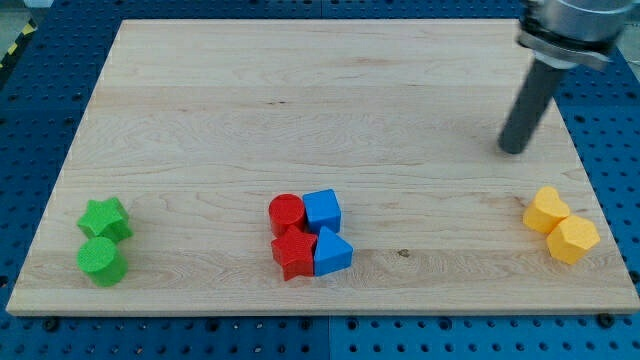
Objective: Move the yellow hexagon to the left of the yellow heart
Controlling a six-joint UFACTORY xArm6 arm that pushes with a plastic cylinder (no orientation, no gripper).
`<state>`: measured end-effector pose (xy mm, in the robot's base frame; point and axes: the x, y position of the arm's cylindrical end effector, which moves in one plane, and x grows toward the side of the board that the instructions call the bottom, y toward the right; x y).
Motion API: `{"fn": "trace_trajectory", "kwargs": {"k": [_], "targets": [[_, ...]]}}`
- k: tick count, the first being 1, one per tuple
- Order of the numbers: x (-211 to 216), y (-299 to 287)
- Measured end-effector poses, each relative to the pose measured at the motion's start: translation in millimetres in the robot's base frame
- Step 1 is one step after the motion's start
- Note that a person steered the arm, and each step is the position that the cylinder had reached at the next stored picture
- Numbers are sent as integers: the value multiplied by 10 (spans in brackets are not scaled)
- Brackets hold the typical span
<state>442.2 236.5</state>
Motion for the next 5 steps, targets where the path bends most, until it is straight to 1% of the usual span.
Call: {"fn": "trace_trajectory", "kwargs": {"k": [1, 2, 3, 4, 5], "targets": [[289, 696], [412, 1041], [433, 1085], [777, 1086], [1204, 942]]}}
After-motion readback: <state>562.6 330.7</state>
